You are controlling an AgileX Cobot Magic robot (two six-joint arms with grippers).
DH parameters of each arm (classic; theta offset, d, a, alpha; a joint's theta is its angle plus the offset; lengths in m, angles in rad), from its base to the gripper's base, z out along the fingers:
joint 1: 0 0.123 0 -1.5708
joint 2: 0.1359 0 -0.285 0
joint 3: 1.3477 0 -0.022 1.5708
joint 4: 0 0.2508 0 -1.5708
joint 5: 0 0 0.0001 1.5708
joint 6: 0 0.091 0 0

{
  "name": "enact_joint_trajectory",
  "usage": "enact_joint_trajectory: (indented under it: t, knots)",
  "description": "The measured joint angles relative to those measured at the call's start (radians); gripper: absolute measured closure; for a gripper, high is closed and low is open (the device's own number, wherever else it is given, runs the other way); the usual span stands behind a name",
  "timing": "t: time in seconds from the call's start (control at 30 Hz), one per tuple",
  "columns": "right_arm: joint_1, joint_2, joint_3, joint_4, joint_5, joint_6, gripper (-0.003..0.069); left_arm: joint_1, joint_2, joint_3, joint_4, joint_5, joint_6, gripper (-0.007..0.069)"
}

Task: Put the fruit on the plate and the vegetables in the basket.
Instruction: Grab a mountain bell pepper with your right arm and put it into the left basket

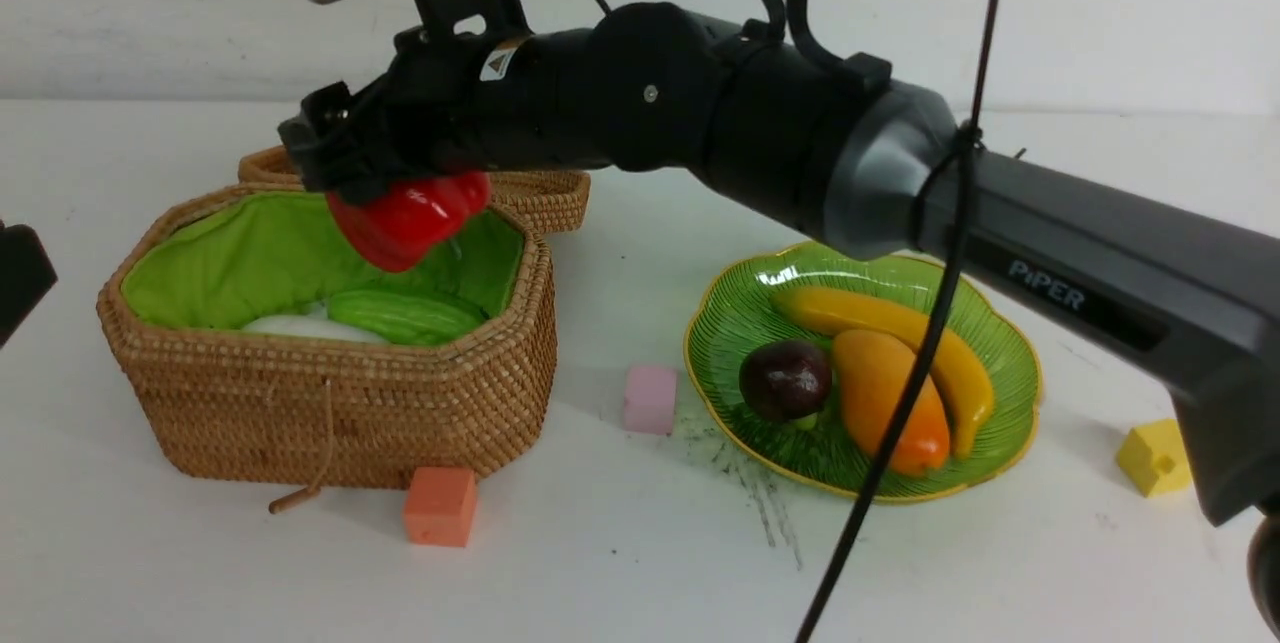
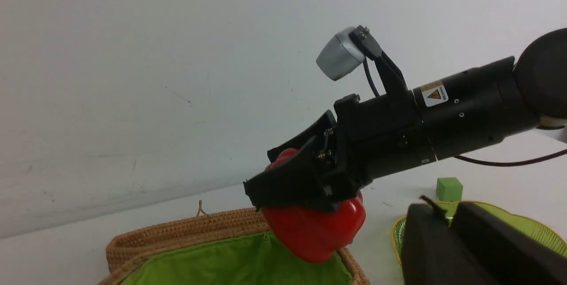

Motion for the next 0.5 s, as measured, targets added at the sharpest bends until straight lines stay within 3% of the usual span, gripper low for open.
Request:
enact_joint_trajectory:
  t: [0.5]
  knots:
    - [0.000, 0.037, 0.000, 0.004, -0.051, 0.000, 0.0071, 0.000, 0.000, 0.000, 0.002, 0.041, 0.000, 0.0545]
